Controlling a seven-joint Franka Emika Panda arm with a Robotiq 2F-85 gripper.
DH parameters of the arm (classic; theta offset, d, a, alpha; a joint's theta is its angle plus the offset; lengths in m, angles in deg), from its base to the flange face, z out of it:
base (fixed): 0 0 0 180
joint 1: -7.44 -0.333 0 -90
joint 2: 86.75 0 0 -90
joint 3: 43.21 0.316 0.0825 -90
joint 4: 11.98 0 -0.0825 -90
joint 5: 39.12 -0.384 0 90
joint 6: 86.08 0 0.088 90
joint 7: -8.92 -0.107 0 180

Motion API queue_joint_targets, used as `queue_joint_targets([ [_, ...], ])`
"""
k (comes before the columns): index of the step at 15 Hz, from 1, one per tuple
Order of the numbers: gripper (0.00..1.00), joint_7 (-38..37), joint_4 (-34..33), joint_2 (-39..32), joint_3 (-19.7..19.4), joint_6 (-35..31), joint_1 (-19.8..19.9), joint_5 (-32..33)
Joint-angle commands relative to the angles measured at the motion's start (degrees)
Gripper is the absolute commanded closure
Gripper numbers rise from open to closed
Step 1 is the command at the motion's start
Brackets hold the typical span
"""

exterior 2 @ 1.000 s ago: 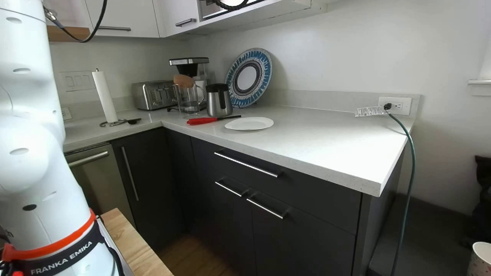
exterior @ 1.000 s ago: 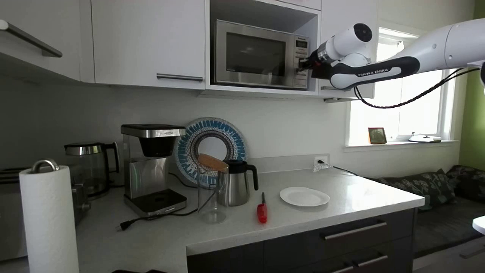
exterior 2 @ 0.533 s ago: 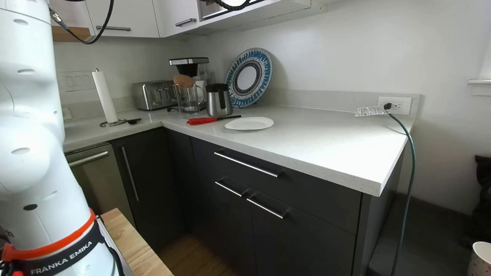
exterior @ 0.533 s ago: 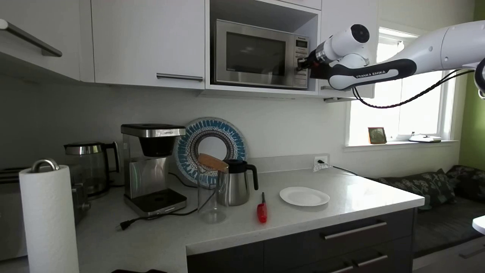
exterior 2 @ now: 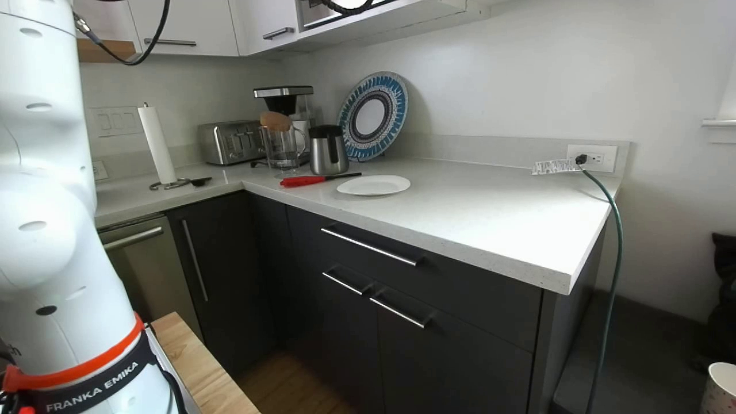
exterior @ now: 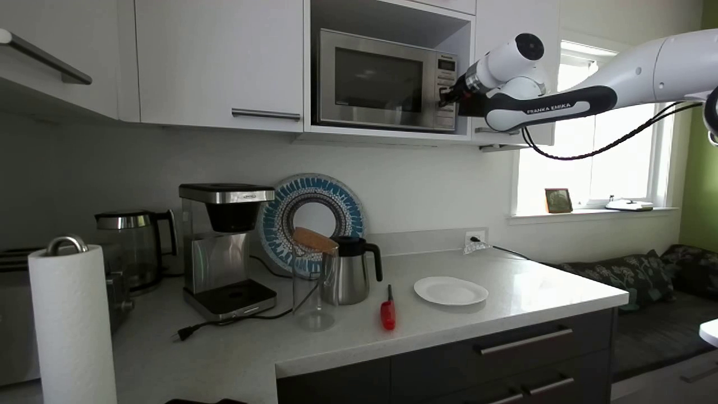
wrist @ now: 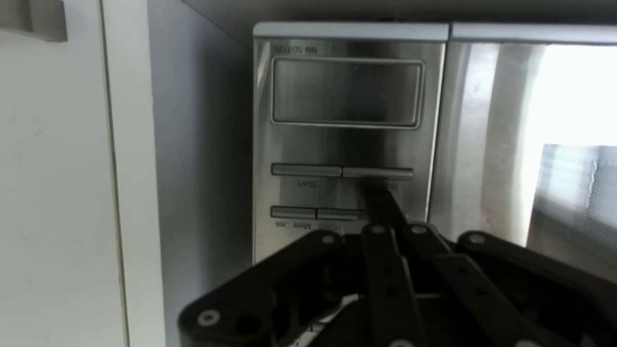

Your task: Push one button on the microwave

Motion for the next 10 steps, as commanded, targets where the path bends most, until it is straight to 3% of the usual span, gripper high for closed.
queue_joint_targets([
  [1, 1.0, 12.1, 3.4, 2.7, 4.7, 4.8, 1.7, -12.6],
  [5, 1.0, 25.6, 3.6, 5.9, 11.5, 14.6, 4.3, -30.2],
  [8, 1.0, 36.6, 3.8, 11.0, 11.0, 27.2, 5.5, -43.2],
  [10, 1.0, 43.6, 4.1, 15.0, 8.5, 36.6, 6.7, -51.5],
])
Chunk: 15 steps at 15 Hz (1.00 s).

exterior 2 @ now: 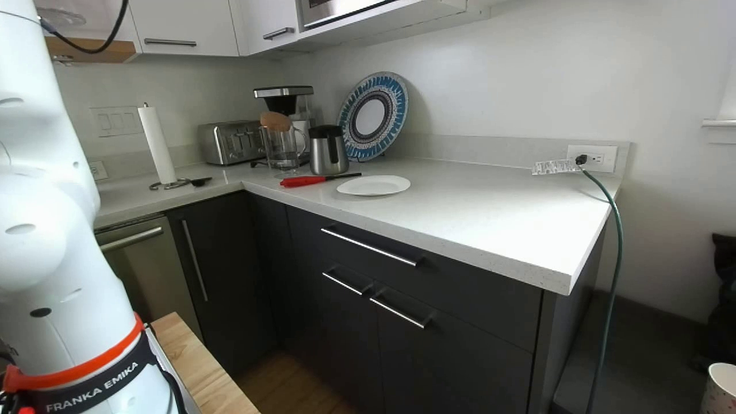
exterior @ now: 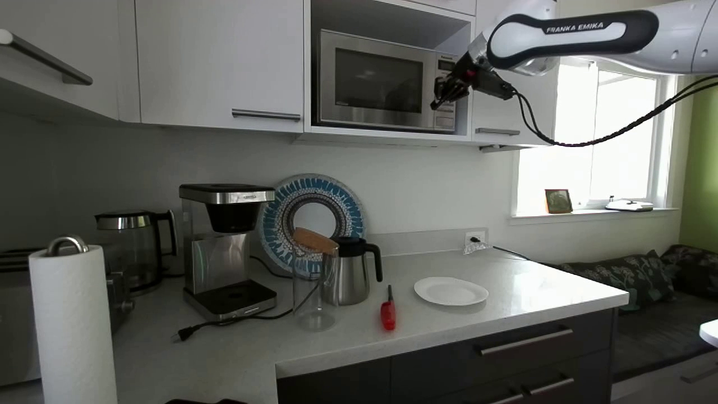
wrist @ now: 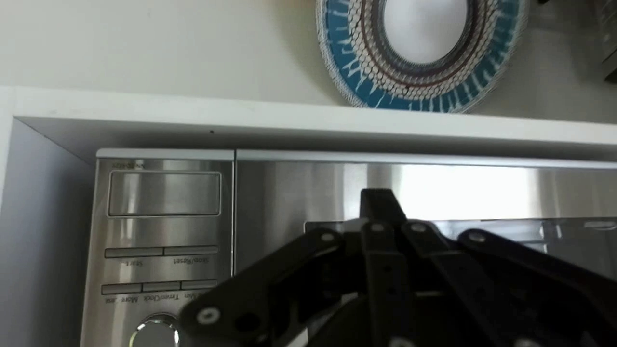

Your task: Push one button on the microwave

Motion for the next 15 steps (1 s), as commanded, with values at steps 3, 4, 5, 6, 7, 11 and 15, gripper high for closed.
queue_joint_targets([
  [3, 1.0, 19.2, 3.1, 11.7, -7.3, 25.6, 5.3, -21.7],
  [4, 0.74, 22.2, 3.2, 13.0, -9.7, 30.8, 6.0, -23.8],
  [5, 0.72, 25.0, 3.3, 14.0, -11.9, 35.8, 6.5, -25.3],
  [6, 0.66, 27.7, 3.1, 14.6, -14.0, 40.8, 7.0, -26.0],
  [7, 0.58, 30.2, 3.4, 15.1, -15.9, 45.2, 7.5, -26.4],
  [11, 0.29, 38.2, 5.3, 14.9, -20.7, 58.3, 9.3, -21.5],
  [15, 0.01, 41.1, 9.8, 12.7, -27.3, 59.3, 2.9, -13.3],
])
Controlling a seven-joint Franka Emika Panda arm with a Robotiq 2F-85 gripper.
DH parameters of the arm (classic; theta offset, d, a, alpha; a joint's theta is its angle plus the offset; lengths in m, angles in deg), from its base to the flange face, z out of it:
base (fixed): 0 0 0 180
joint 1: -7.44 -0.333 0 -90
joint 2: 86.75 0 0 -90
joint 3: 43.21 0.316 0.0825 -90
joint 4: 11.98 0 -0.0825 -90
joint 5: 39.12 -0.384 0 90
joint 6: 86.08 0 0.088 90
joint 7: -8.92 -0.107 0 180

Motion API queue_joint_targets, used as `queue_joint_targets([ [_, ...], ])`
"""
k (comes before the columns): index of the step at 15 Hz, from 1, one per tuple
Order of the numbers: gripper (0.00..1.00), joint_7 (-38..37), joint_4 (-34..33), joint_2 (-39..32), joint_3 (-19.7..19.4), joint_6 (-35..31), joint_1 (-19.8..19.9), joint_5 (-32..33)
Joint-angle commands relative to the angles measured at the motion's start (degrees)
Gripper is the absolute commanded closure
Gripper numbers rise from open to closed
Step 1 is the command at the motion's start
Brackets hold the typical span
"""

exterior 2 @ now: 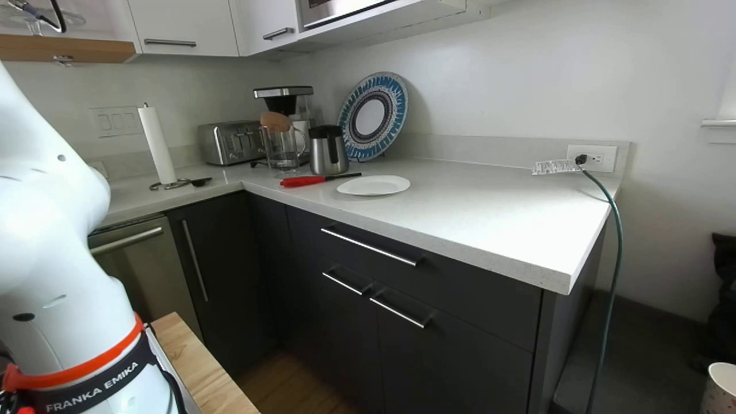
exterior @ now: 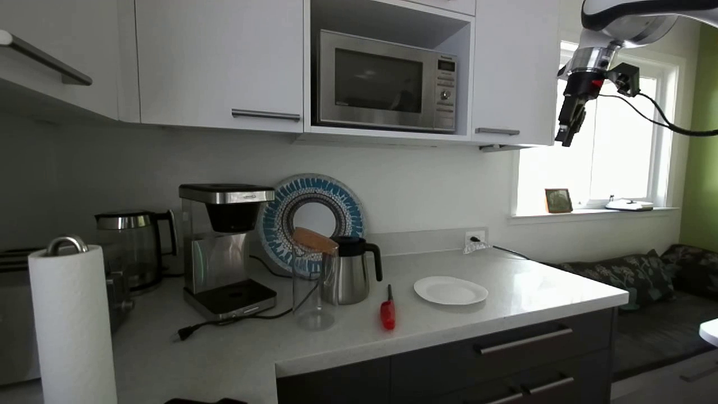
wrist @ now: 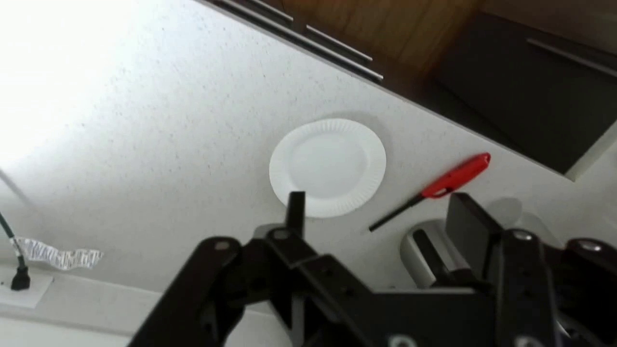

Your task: Push one button on the microwave

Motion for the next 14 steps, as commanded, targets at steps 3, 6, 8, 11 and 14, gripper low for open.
queue_joint_targets([
  [3, 0.0, -2.2, 6.4, -3.0, -8.0, -1.5, -9.7, 8.2],
  [6, 0.0, -2.6, 5.4, -4.3, -10.2, -0.3, -11.8, 7.0],
  [8, 0.01, -2.9, 5.4, -5.2, -10.9, -0.3, -12.7, 6.9],
  [11, 0.0, -2.8, 5.1, -4.8, -11.4, -0.4, -13.1, 6.9],
  [14, 0.0, -2.8, 5.0, -4.7, -11.4, -0.4, -13.1, 6.9],
])
